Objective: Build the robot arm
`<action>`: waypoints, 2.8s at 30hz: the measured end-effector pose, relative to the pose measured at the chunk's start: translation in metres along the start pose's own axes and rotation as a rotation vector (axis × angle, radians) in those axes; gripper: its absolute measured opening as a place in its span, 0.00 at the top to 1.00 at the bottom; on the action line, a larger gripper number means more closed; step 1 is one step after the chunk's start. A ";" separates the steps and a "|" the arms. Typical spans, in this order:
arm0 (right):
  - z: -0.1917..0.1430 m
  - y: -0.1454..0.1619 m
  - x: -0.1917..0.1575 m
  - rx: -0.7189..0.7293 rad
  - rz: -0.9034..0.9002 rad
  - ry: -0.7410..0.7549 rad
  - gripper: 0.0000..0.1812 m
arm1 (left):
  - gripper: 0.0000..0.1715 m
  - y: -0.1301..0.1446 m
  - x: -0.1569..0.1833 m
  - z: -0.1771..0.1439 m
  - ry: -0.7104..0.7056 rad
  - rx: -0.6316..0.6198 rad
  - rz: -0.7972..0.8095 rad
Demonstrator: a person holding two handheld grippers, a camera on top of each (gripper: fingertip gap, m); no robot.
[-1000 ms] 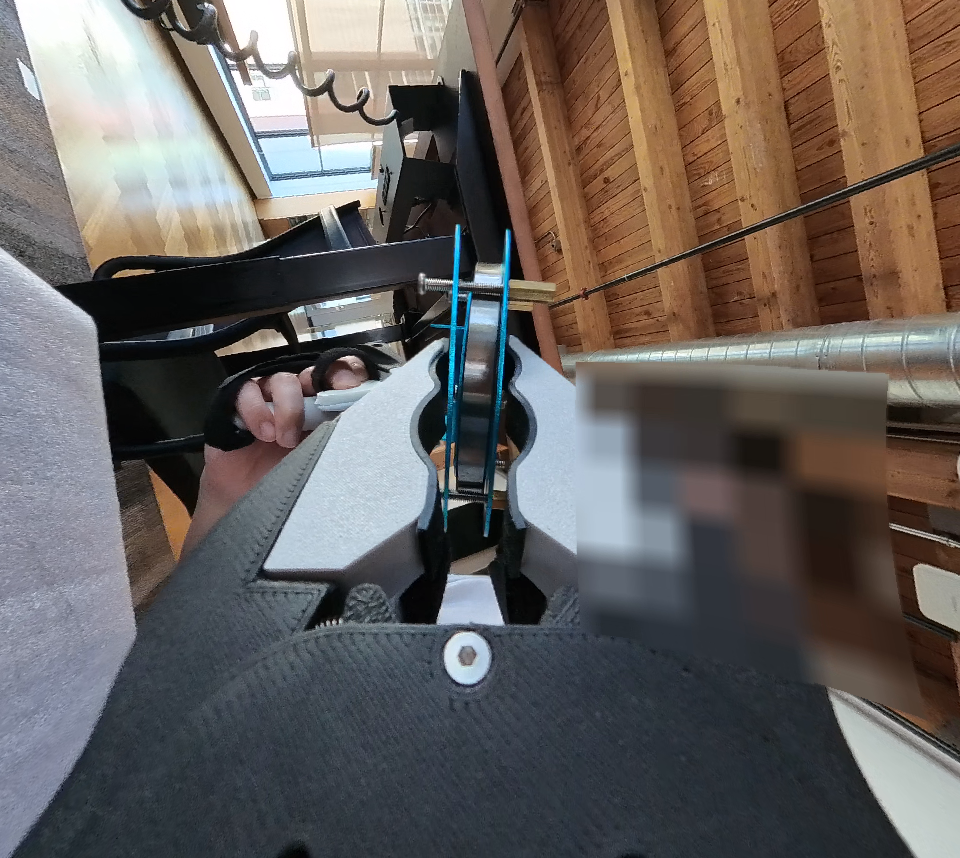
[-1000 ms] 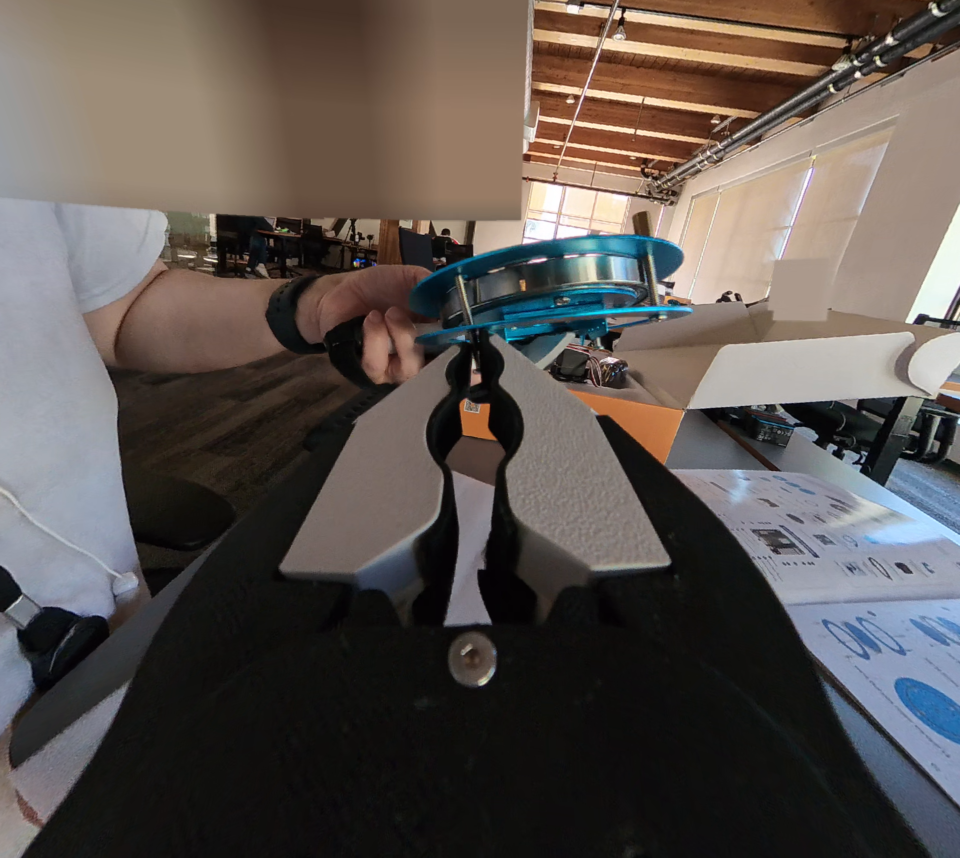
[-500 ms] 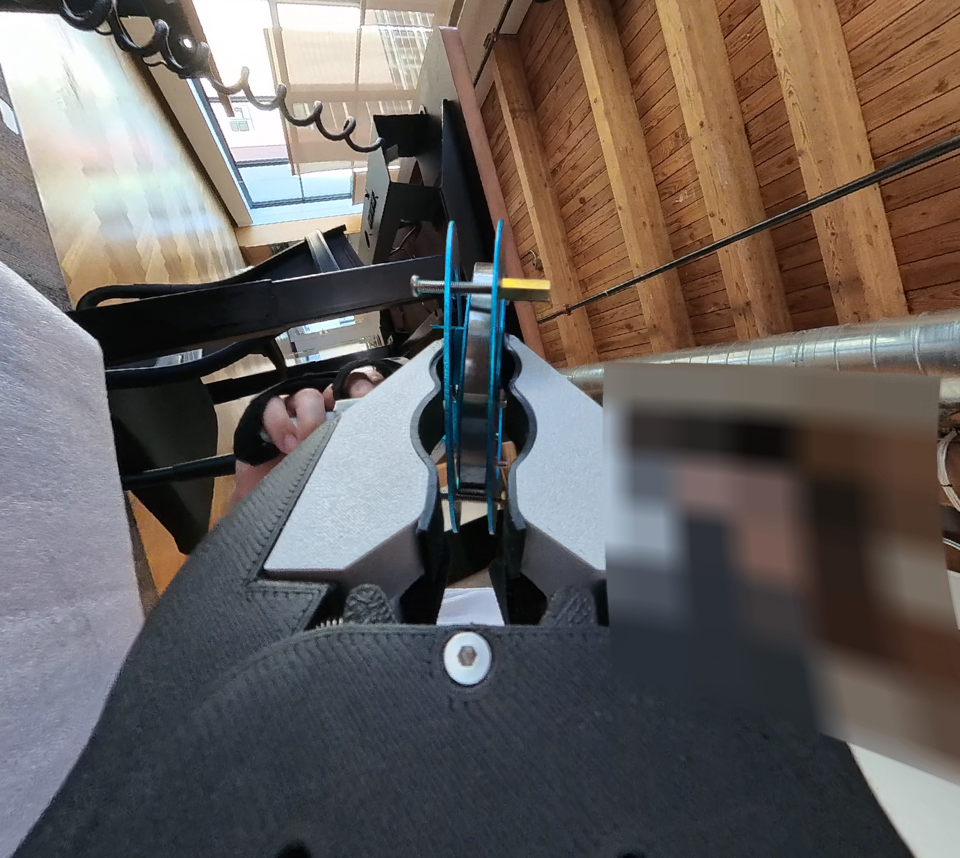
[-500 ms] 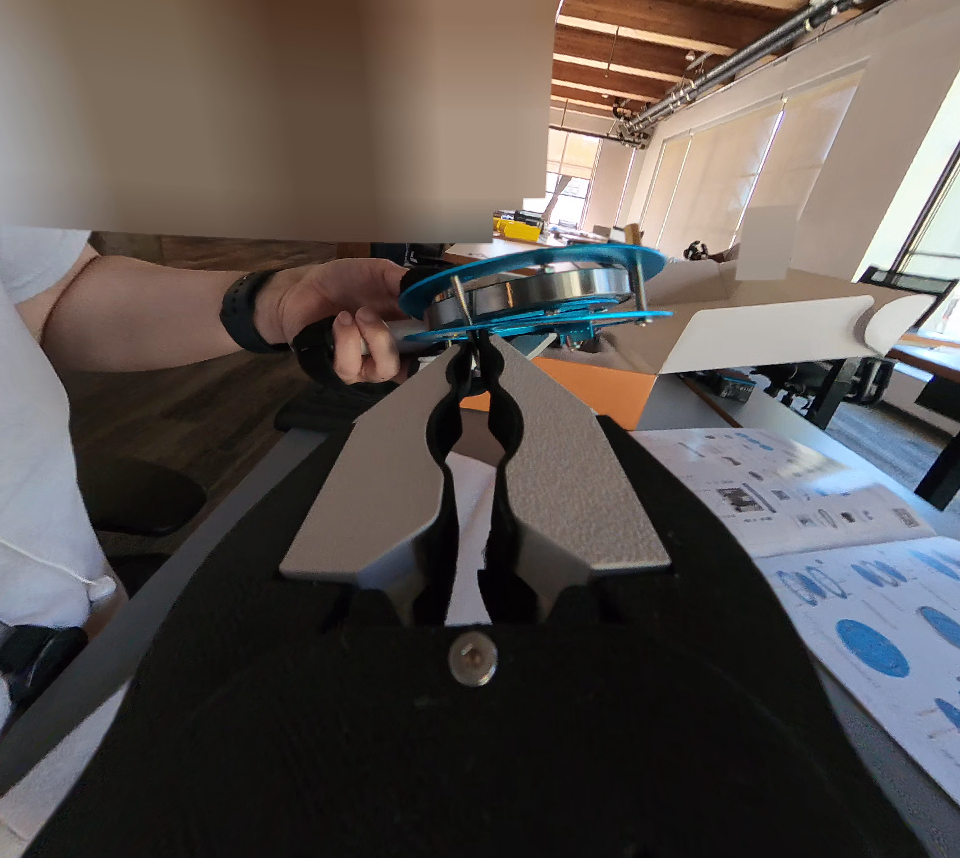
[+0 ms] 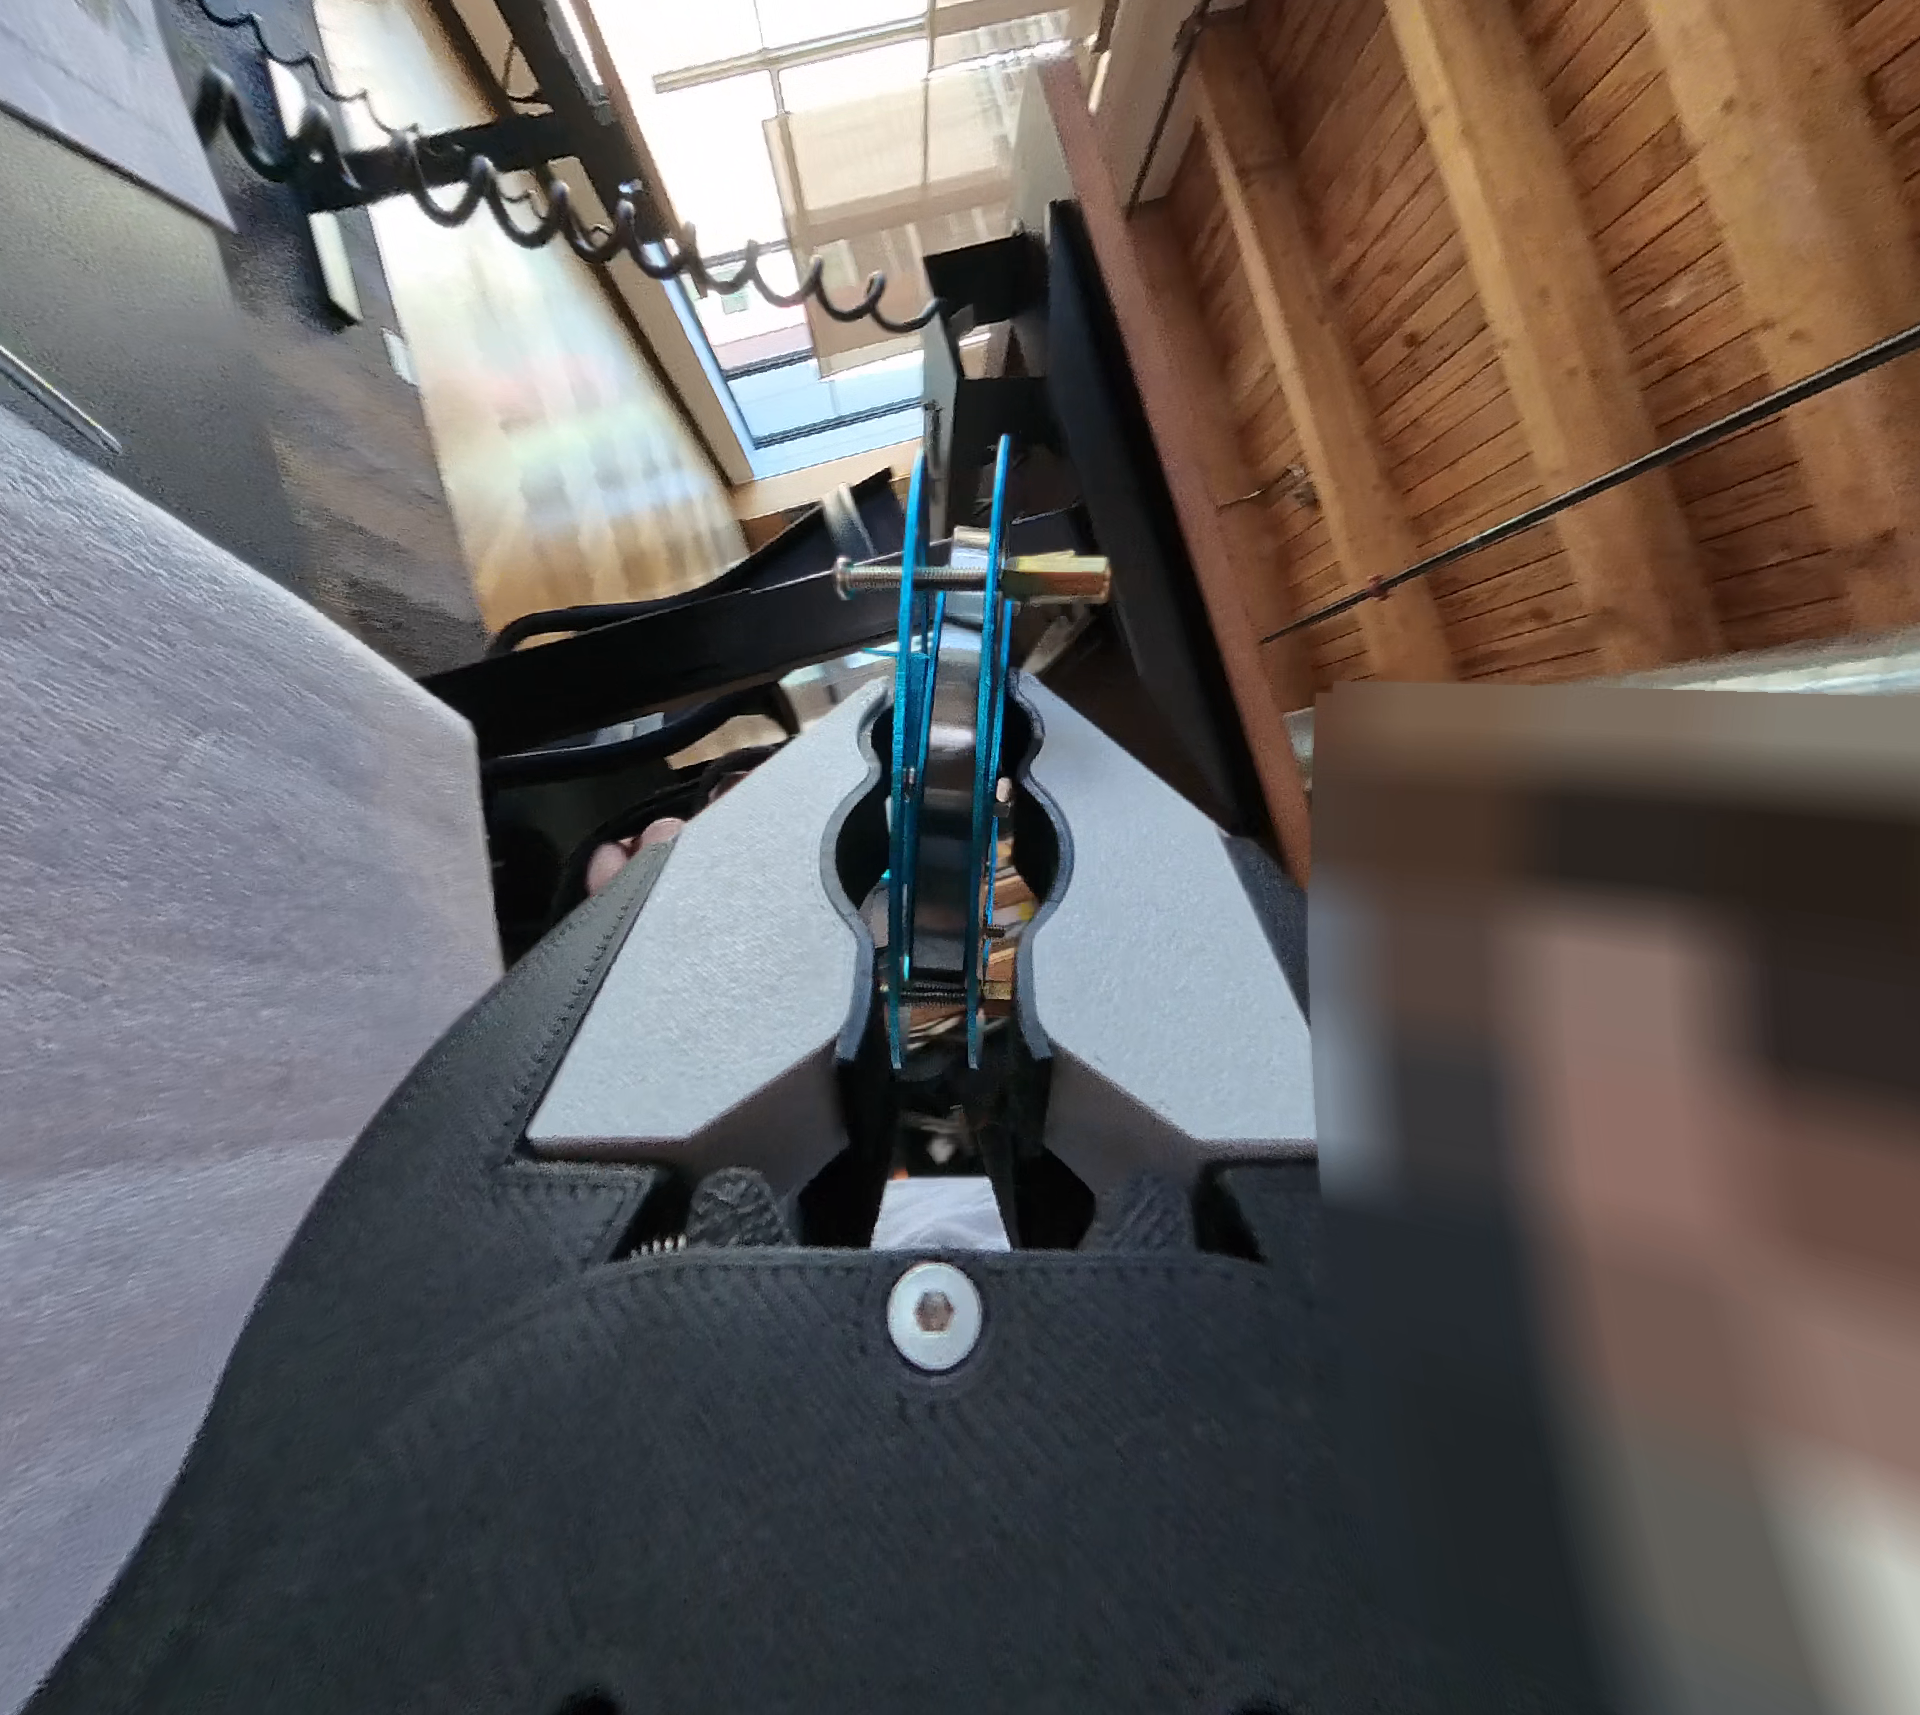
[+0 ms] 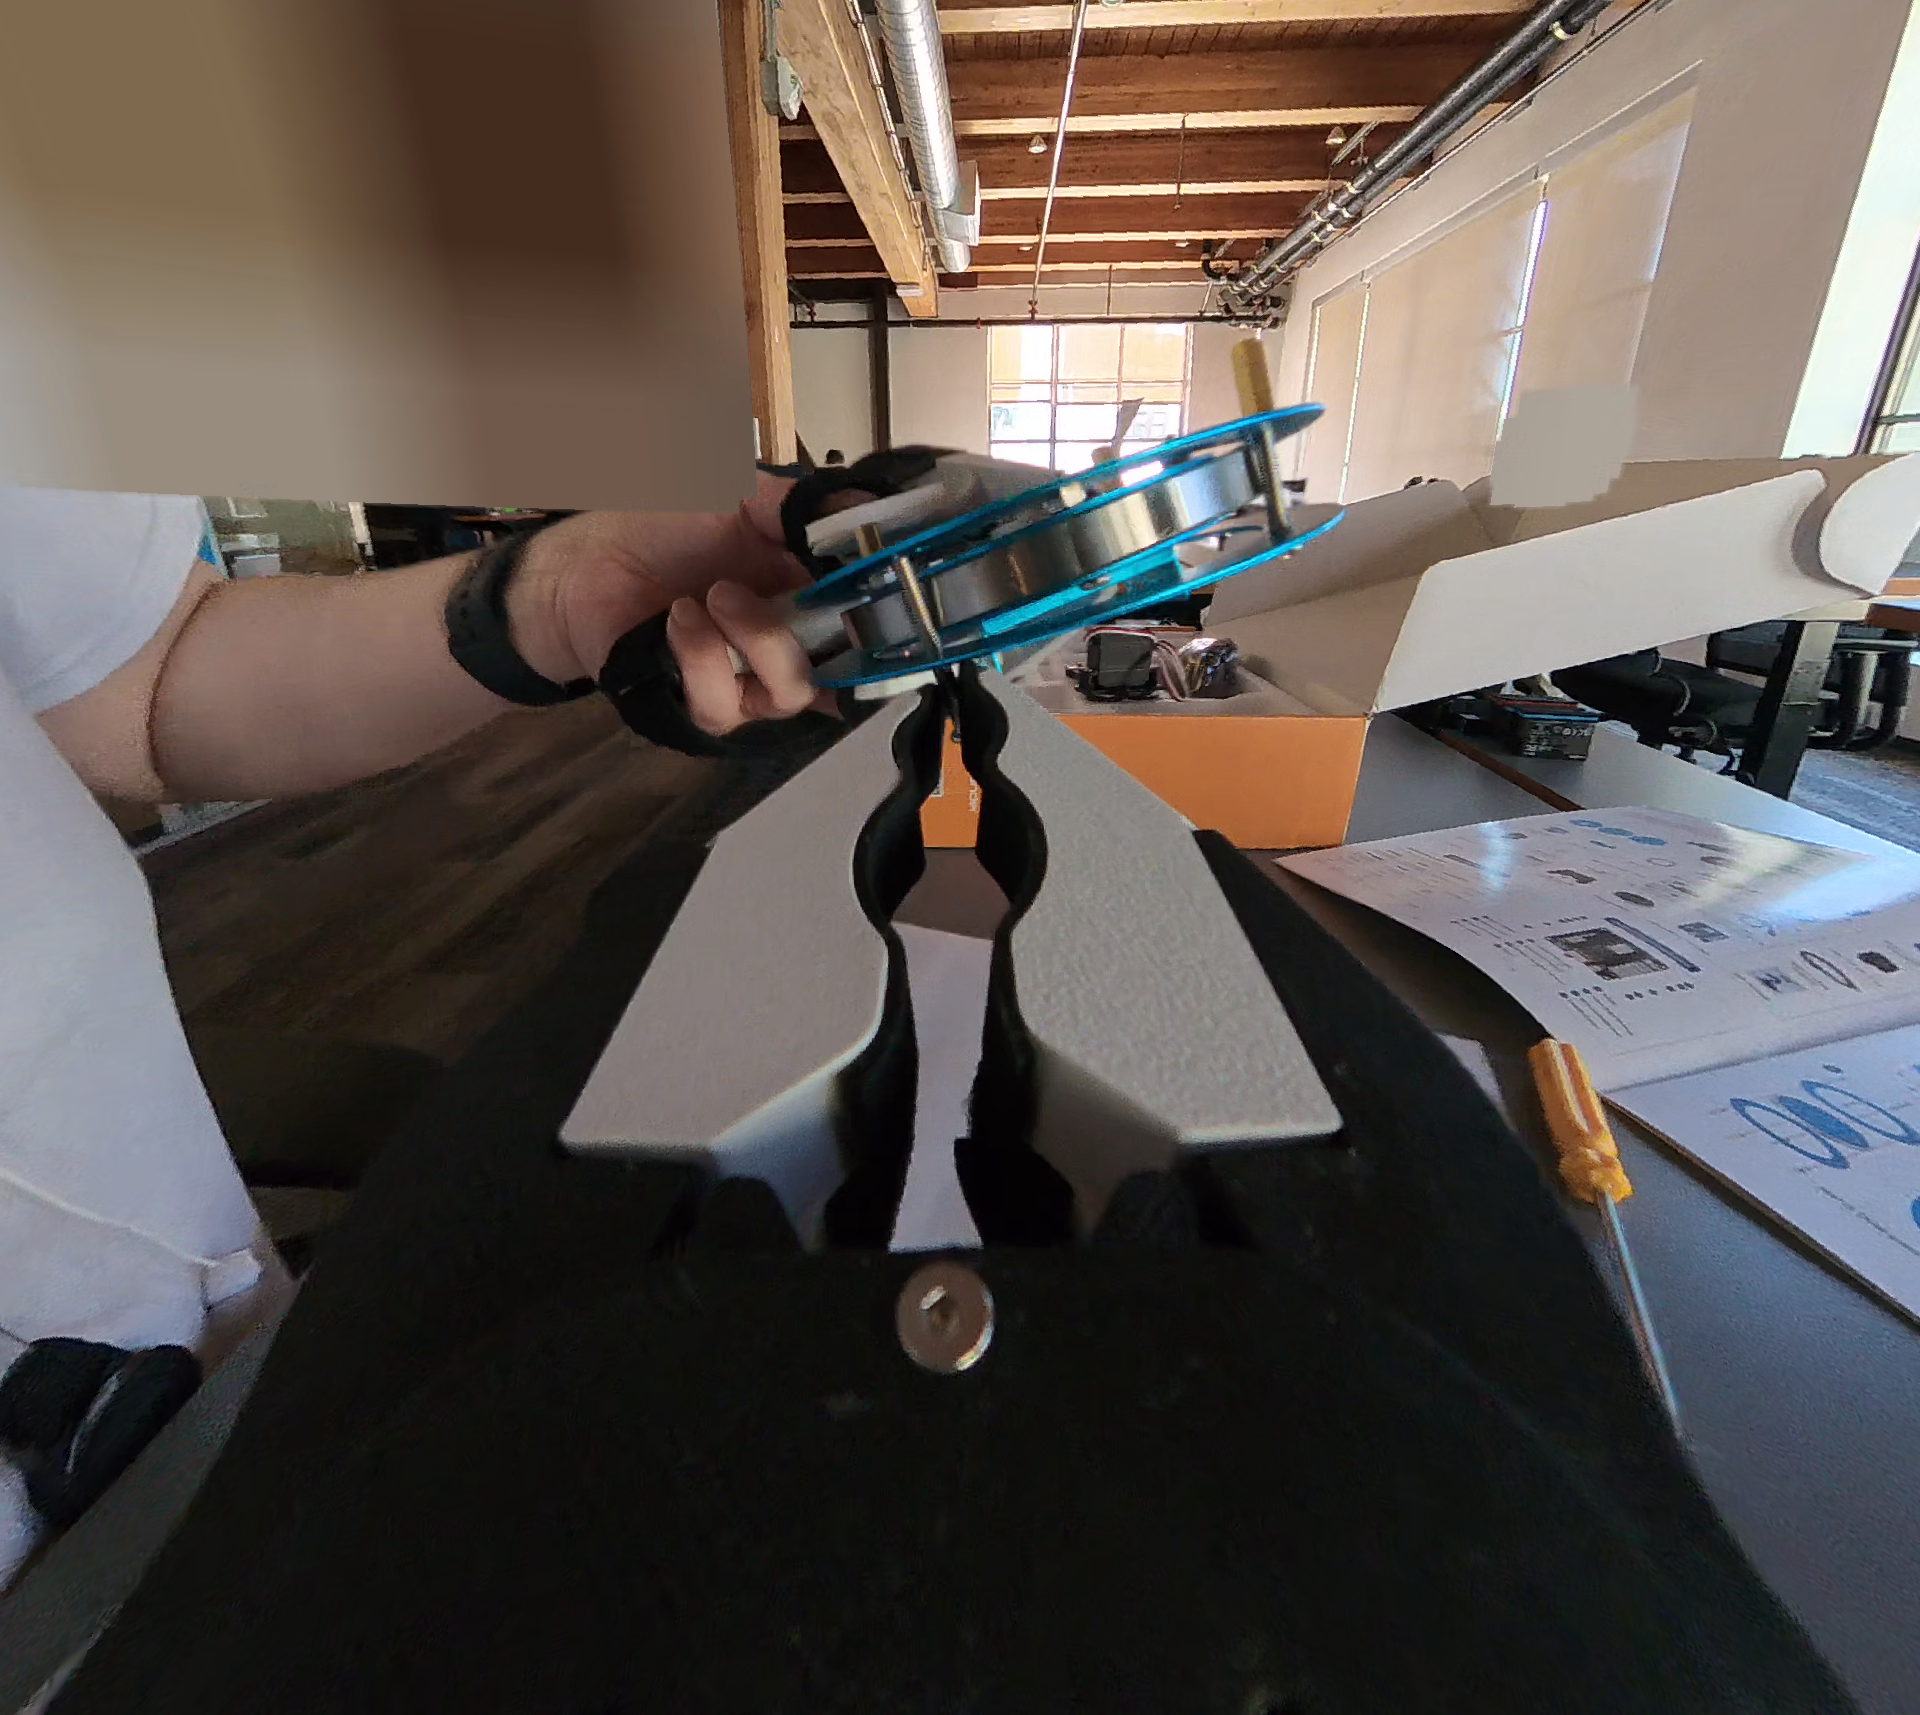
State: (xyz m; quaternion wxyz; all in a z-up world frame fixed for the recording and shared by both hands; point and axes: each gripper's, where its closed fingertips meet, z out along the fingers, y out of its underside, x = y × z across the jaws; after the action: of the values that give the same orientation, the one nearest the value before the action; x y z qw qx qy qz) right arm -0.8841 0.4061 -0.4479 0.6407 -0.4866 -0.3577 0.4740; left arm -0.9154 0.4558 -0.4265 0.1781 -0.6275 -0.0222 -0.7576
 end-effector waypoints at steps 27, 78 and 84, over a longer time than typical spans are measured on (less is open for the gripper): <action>-0.008 -0.025 0.003 0.292 -0.007 -0.018 1.00 | 0.91 0.004 0.033 0.031 -0.288 -0.135 0.316; -0.007 0.034 0.006 0.089 0.232 0.052 0.99 | 0.90 0.002 -0.025 0.006 -0.396 -0.188 0.427; -0.010 0.034 0.004 0.097 0.308 -0.010 1.00 | 0.90 0.003 -0.029 0.004 -0.346 -0.165 0.419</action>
State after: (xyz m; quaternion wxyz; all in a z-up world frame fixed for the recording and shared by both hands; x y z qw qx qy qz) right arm -0.8832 0.4095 -0.4836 0.5814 -0.5019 -0.2590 0.5856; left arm -0.9060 0.4609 -0.4542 0.2725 -0.7507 0.1397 -0.5854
